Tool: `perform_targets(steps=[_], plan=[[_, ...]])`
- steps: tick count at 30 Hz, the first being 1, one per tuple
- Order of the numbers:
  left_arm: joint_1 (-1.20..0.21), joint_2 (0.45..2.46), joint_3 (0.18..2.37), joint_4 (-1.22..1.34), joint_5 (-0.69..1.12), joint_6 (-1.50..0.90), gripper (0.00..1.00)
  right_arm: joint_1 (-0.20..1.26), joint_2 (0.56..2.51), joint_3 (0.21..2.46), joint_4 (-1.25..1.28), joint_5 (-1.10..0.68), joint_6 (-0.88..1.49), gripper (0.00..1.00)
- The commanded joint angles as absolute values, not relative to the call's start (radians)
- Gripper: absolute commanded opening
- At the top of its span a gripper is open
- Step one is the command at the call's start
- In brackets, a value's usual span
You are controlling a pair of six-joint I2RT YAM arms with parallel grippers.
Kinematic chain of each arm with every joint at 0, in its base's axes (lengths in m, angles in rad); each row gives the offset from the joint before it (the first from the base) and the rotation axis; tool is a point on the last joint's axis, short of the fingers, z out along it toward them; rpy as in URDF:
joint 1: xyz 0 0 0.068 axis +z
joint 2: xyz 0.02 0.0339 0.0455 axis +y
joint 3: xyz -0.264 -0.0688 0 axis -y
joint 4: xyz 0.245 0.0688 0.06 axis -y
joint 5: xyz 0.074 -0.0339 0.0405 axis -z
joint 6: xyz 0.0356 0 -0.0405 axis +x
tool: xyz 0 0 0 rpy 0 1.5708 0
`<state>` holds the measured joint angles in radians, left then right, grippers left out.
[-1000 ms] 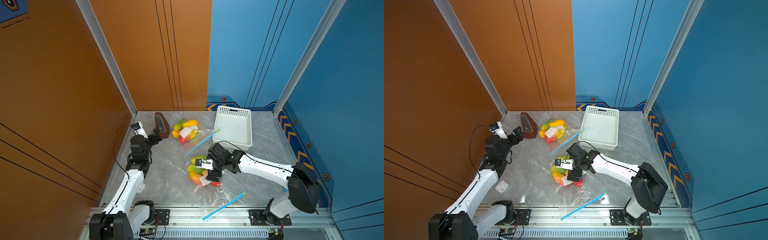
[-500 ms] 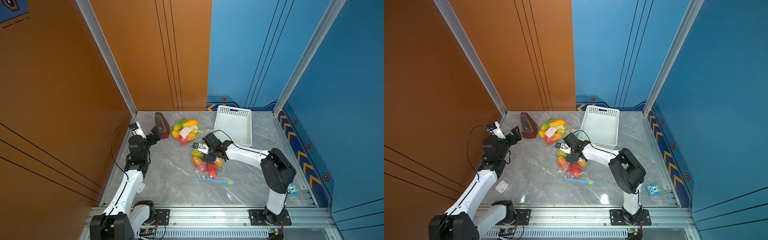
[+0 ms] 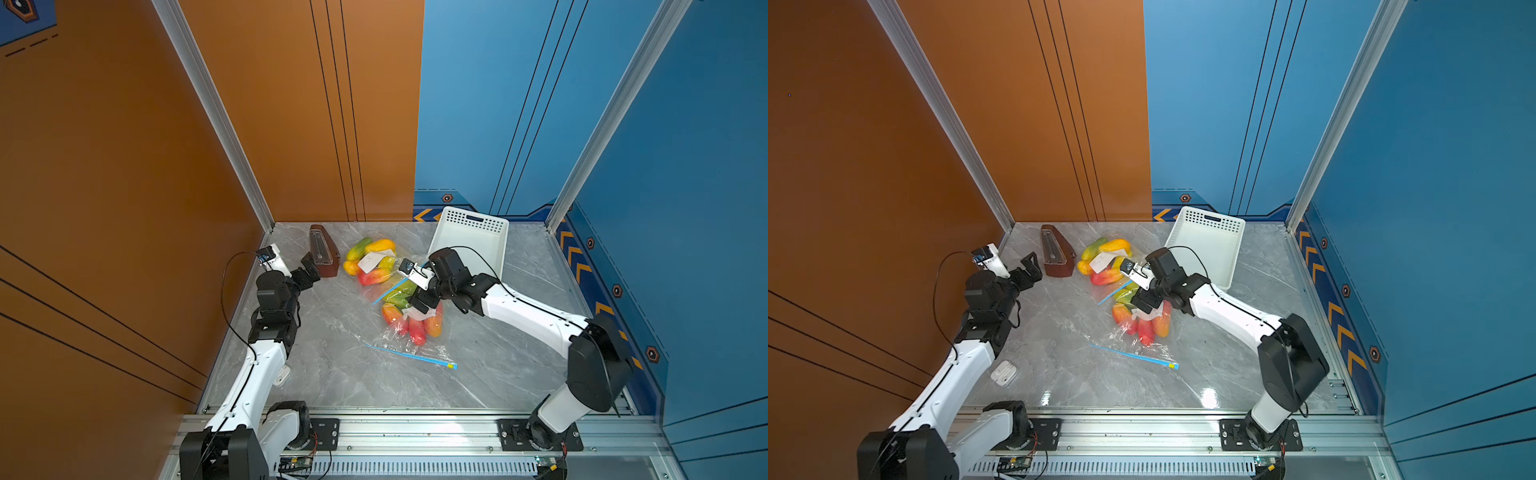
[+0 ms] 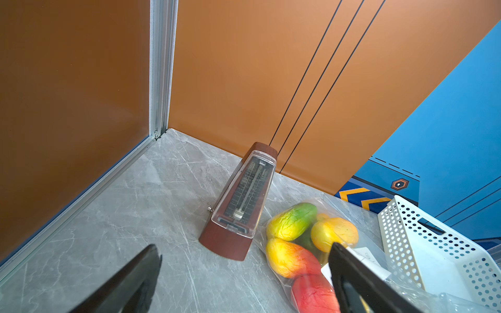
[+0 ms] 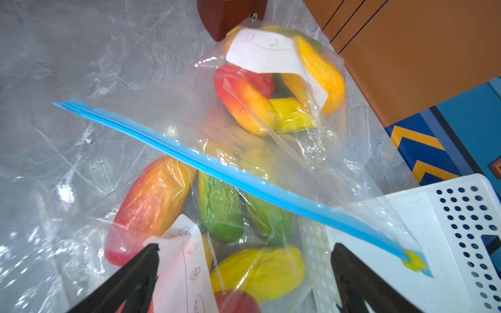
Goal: Place the mango in a zip-top bag and seal the zipper
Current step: Move the zipper food storage bag to the center of the board, then reset both arms
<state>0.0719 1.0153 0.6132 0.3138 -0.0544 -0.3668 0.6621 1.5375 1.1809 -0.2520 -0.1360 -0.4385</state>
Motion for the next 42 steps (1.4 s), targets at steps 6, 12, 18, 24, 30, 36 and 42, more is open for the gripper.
perform_targets(steps=[6,12,18,24,30,36,42], plan=[[0.035,1.07,0.51,0.362,-0.227,-0.222,0.98,0.282,1.043,0.714,0.051,-0.043,-0.091,1.0],[0.003,1.335,0.489,0.554,-0.152,-0.042,0.98,-0.03,1.099,0.49,0.287,0.034,0.087,1.0],[-0.001,1.551,0.365,0.926,-0.063,-0.016,0.98,-0.059,1.327,0.415,0.56,0.124,0.068,1.0],[-0.027,1.526,0.344,0.923,-0.134,-0.004,0.98,-0.051,1.331,0.425,0.545,0.124,0.061,1.0],[-0.038,1.527,0.344,0.922,-0.02,0.057,0.98,0.088,1.362,0.445,0.542,0.283,-0.039,1.0],[-0.044,1.533,0.351,0.92,-0.038,0.059,0.98,0.031,1.455,0.342,0.851,0.148,0.059,1.0],[-0.046,1.531,0.349,0.921,-0.058,0.055,0.98,0.024,1.506,0.394,0.79,0.147,0.07,1.0]])
